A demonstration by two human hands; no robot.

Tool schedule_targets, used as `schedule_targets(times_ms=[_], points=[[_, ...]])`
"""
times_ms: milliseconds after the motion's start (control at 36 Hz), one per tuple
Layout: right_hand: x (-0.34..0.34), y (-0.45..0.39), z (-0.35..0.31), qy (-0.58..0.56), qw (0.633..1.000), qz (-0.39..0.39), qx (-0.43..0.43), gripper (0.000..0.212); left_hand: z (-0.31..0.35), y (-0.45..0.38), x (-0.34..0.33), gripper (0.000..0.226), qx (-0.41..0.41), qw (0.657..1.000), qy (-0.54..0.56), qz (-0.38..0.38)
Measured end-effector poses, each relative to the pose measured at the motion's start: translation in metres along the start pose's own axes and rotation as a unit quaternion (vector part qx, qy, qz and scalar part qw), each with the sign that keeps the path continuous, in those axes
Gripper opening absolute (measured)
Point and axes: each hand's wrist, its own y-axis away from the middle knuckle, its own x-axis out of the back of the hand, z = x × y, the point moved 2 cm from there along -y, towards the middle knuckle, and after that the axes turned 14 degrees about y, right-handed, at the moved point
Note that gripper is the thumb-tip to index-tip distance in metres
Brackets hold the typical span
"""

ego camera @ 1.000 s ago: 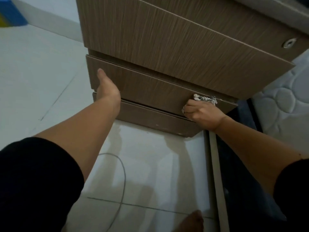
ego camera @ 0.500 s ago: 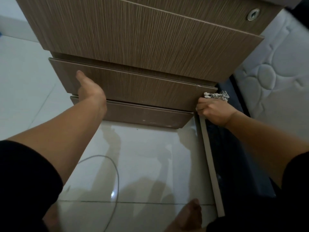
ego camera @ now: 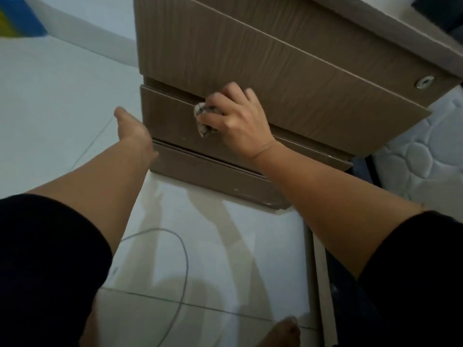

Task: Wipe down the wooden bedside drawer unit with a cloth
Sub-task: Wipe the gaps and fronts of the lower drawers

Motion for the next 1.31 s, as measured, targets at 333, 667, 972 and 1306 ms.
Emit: schedule_targets(times_ms=[333,667,972,1306], points=[[-0.040,-0.071,-0.072,-0.017,1.000,0.008,0.006,0.018,0.031,0.002,0.012,0.075,0.065,0.993,0.031,-0.093],[-0.072,-0.070,-0.088,-0.024,0.991,-0.018,0.131,0.024,0.035,0.009,0.019,0.079,0.110,0.983,0.062,-0.134],[-0.091,-0.066,-0.106,-0.028,0.986,-0.030,0.161,0.018,0.036,-0.016,0.024,0.077,0.083,0.982,0.129,-0.108],[-0.093,-0.044,-0.114,-0.042,0.991,-0.015,0.124,0.027,0.032,-0.019,0.022,0.083,0.104,0.987,0.029,-0.120]])
